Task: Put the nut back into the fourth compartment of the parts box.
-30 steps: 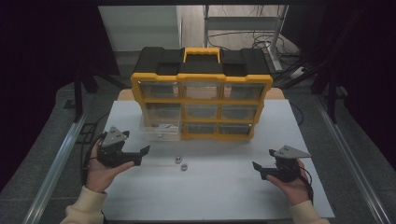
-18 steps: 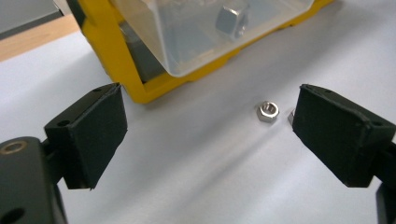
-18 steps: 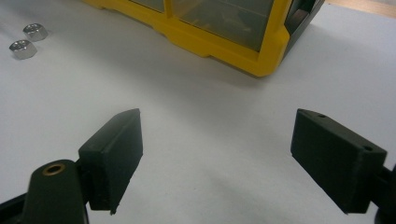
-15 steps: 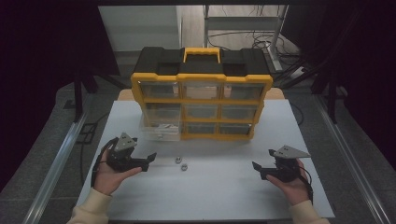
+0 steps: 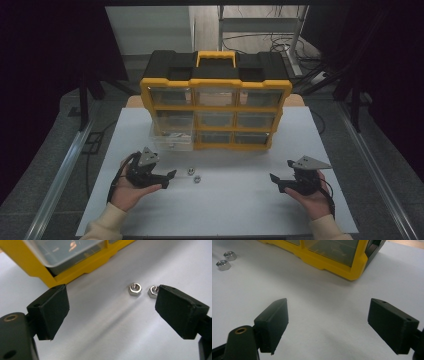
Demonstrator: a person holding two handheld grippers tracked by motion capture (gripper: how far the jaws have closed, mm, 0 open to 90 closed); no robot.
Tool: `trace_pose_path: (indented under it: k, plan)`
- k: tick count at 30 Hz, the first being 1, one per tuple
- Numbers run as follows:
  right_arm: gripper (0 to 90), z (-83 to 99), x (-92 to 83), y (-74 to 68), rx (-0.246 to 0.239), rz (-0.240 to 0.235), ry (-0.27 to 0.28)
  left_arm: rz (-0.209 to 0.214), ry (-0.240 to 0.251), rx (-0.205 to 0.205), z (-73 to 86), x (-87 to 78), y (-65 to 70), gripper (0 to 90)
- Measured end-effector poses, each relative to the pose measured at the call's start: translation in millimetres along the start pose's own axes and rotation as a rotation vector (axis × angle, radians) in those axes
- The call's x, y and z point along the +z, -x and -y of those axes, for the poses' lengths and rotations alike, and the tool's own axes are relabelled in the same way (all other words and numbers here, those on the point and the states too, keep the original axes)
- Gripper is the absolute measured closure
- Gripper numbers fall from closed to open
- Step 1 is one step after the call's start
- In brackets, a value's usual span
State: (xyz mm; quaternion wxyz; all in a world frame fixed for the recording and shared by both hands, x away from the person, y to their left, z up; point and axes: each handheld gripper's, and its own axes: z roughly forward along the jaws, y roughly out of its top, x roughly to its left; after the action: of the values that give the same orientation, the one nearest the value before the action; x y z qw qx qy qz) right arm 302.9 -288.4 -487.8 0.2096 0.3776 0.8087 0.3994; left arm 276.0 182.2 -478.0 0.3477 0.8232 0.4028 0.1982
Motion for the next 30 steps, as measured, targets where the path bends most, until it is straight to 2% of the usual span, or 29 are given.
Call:
trace_pose_path:
  k: [12, 14, 19, 30]
  plan:
    - [17.2, 0.2, 0.8, -0.4, -0.003, 0.0, -0.002, 0.032, -0.037, 0.042, -0.5, 19.1, 18.5, 16.0]
    - [17.3, 0.2, 1.0, -0.4, -0.003, -0.001, -0.004, 0.035, -0.039, 0.039, -0.4, 22.8, 20.2, 16.9]
    - [17.3, 0.2, 1.7, -0.9, -0.005, -0.002, -0.007, 0.037, -0.075, 0.051, -1.6, 36.8, 23.5, 18.9]
    - [17.3, 0.4, 2.0, -0.9, -0.007, -0.002, -0.008, 0.067, -0.081, 0.102, -8.3, 48.0, 42.7, 20.0]
